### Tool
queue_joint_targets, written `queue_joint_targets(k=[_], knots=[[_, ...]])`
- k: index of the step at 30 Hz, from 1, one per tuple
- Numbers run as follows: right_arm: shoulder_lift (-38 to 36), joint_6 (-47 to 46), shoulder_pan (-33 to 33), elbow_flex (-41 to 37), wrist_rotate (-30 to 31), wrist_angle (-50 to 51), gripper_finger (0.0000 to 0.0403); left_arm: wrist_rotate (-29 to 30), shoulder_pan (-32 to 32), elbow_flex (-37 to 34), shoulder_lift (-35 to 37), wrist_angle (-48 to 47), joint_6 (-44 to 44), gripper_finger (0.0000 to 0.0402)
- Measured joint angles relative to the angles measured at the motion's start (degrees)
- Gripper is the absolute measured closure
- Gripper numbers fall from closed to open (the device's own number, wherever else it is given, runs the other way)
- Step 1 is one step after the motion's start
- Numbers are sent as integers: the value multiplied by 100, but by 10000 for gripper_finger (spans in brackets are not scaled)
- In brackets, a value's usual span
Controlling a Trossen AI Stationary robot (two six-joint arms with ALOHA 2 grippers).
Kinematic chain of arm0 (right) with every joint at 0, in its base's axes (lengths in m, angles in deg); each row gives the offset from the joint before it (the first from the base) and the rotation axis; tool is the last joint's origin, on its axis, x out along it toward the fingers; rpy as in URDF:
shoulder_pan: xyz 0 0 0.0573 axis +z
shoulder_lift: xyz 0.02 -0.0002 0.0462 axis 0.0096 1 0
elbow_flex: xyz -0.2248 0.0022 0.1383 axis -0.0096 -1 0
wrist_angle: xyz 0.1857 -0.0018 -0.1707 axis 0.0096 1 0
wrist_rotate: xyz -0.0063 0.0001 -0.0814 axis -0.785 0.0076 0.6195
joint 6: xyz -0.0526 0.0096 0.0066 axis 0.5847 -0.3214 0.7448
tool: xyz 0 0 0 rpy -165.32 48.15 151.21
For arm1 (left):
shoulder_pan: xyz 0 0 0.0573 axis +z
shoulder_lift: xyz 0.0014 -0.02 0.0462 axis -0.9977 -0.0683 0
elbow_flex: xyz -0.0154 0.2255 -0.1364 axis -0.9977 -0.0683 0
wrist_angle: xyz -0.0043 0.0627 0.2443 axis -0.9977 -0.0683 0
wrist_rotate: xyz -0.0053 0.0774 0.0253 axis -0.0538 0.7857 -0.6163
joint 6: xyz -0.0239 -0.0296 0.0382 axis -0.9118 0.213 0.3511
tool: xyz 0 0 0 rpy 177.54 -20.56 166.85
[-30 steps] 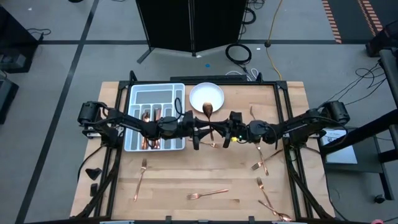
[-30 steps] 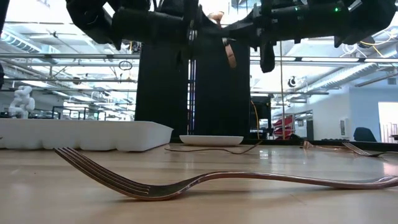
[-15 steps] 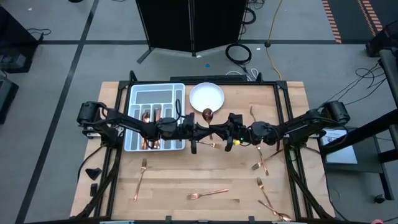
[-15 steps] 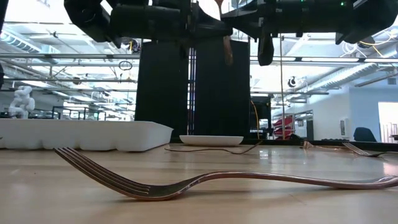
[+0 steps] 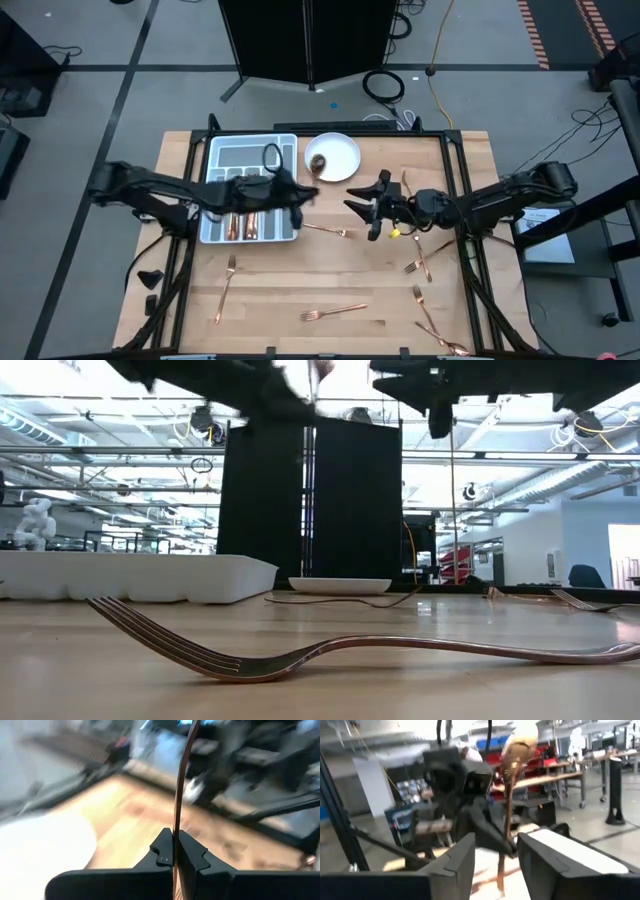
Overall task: Sort silverware
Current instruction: Put the spoon on the silverware tray
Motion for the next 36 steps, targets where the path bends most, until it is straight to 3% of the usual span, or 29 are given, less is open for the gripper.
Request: queue_joint_targets(k=[8, 14, 20, 36], knots=[[-192, -521, 0, 0, 89, 1281, 248, 224, 676, 0, 1766, -5092, -2321, 401], [24, -677, 0, 0, 86, 1369, 248, 366, 866, -12, 1971, -7429, -3917, 401], [147, -760, 28, -2, 60, 1601, 248, -43, 613, -348, 1805, -8000, -4980, 401], [149, -701, 48, -2, 58, 2279, 248, -603, 511, -940, 982, -7648, -6406, 391]])
